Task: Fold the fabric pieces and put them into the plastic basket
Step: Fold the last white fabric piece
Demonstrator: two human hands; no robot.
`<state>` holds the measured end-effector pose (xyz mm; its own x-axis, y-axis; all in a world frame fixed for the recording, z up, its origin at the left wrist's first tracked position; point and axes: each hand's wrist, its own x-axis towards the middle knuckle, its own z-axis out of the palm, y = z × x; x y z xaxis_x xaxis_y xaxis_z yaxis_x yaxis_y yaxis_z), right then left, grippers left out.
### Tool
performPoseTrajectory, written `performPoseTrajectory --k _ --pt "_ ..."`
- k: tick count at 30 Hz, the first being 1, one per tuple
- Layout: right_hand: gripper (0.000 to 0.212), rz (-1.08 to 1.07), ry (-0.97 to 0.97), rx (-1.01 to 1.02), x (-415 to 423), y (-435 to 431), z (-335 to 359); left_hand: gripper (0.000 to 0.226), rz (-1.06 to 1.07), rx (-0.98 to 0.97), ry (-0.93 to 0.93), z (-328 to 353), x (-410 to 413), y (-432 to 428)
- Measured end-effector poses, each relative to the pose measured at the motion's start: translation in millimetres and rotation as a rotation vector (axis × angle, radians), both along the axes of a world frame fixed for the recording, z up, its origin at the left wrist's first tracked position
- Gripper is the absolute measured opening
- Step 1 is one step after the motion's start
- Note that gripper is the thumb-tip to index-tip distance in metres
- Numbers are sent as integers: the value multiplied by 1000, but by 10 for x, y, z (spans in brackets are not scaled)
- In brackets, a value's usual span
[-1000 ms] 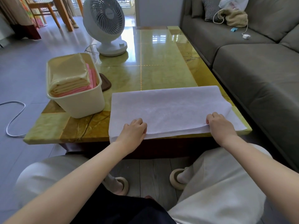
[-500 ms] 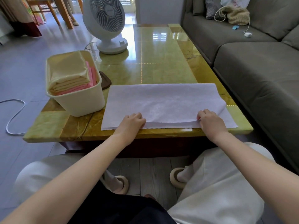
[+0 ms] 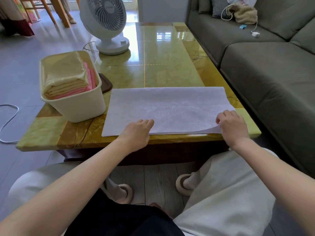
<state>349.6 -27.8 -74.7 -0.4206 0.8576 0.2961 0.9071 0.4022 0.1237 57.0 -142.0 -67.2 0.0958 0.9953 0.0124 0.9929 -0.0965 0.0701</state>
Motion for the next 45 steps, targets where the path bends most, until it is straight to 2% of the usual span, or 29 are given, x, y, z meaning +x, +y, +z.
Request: performPoseTrajectory --k 3,6,10,15,20,24,27,32,36,41,45 --pt "19 -57 -18 -10 102 82 62 36 -50 -17 42 11 65 80" --pt "26 -14 -16 62 152 120 193 42 -70 -37 133 -11 95 134" --pt "22 -24 -90 72 297 79 277 33 -83 22 141 -1 127 149" --pt "22 -134 -220 -152 408 -1 53 22 -120 71 158 -38 189 161" --pt "32 -145 -206 -203 430 -10 4 22 -149 89 266 -45 205 148" --pt "26 -155 -179 -175 433 -54 -22 24 -158 57 313 -83 221 130" --pt "25 -179 -179 -231 414 -92 -37 25 -190 50 276 -78 197 129" --pt "21 -217 -168 -291 351 -65 82 31 -159 -34 61 8 148 160" --pt "31 -101 28 -322 22 1 209 25 -17 -75 -166 78 113 326" --pt "41 145 174 -441 -700 182 164 36 70 -71 -54 64 -1 667" --pt "45 206 190 -496 -1155 365 81 40 93 -102 -38 51 -46 973"
